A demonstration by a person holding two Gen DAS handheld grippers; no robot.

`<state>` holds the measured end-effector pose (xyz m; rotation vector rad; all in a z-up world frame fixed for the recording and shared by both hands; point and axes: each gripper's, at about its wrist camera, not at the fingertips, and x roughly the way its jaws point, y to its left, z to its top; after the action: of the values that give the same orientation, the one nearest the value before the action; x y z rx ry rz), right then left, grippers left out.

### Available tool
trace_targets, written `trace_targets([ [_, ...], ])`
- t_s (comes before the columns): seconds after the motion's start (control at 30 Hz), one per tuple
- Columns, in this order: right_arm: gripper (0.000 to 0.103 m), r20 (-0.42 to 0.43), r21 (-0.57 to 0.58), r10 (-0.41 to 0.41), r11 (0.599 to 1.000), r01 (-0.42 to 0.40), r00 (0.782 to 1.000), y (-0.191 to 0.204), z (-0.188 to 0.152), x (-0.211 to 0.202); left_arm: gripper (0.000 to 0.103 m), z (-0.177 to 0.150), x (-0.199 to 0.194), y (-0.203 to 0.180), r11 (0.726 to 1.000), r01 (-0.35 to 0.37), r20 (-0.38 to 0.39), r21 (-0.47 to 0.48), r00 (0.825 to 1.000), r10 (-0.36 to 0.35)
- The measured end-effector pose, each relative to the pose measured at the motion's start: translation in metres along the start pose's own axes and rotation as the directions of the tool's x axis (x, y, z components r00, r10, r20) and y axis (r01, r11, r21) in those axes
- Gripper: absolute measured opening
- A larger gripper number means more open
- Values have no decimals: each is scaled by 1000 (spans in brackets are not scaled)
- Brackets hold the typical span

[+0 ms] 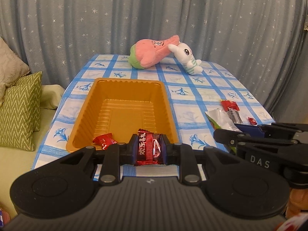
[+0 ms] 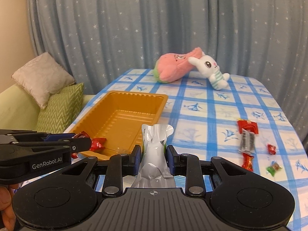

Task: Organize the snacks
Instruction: 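Carry both snacks over the orange tray and open the left gripper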

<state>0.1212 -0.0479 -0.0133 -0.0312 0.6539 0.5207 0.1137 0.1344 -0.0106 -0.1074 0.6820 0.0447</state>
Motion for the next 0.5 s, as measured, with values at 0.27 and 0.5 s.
trace_targets([
  [0.27,29,-8,-12,21,1000,-21,1000,9,7,16,22,1,9,9,1000,-6,-8,-5,1000,6],
  [0.5,29,-19,-15,37,999,-37,999,14,13,34,22,3,22,19,1000,-11,-16,-7,1000,11],
])
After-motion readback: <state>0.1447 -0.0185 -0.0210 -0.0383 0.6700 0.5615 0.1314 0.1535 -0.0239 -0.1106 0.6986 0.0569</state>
